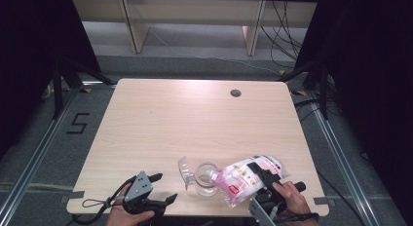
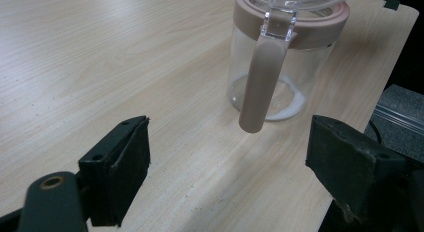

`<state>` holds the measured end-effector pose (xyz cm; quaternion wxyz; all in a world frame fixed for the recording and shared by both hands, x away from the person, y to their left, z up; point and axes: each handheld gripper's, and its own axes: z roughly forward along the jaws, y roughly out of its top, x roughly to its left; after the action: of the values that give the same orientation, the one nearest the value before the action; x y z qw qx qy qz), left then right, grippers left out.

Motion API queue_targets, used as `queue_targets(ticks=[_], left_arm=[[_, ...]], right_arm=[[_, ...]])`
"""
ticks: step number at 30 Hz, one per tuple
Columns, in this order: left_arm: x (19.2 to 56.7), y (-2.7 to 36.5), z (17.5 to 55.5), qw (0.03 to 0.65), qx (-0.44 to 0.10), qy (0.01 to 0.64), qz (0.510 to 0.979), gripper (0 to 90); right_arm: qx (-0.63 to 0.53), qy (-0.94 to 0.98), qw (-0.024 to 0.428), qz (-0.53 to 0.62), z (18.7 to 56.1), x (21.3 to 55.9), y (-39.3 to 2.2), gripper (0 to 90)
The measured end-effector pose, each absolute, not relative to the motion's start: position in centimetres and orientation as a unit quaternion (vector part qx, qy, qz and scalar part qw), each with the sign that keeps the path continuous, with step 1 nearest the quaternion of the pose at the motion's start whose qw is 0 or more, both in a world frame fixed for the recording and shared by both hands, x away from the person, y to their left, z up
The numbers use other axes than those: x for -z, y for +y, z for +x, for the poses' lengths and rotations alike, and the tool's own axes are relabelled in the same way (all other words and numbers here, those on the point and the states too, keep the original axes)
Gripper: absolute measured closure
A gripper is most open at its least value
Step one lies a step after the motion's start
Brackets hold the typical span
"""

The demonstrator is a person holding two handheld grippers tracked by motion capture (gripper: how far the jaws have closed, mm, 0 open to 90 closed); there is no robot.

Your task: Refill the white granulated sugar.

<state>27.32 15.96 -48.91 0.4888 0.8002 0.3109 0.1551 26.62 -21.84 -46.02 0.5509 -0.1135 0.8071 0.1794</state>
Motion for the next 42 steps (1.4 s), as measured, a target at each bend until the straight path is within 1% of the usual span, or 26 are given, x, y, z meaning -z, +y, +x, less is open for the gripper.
queue_targets(ticks=[1,5,15,29,31,42], left_arm=[[49.0,15.9,27.3,0.491,-0.155,0.311,0.799,17.4],[49.0,15.9,27.3,0.49,-0.154,0.312,0.799,17.4],[49.0,15.9,27.4,0.491,-0.154,0.312,0.799,17.4],[49.0,15.9,27.3,0.488,-0.154,0.314,0.8,17.4],[49.0,15.9,27.4,0.486,-0.158,0.305,0.804,17.4],[49.1,15.8,27.4,0.494,-0.153,0.312,0.797,17.4]], right_arm=[[-0.172,0.802,0.558,-0.13,26.7,45.8,-21.7,49.2],[-0.161,0.804,0.557,-0.129,26.5,46.0,-21.6,49.2],[-0.111,0.787,0.583,-0.169,26.4,45.7,-21.1,49.6],[-0.088,0.779,0.592,-0.188,26.3,45.3,-20.9,49.9],[-0.081,0.775,0.596,-0.197,26.3,45.1,-20.9,50.0],[-0.069,0.768,0.602,-0.209,26.2,44.8,-20.7,50.3]])
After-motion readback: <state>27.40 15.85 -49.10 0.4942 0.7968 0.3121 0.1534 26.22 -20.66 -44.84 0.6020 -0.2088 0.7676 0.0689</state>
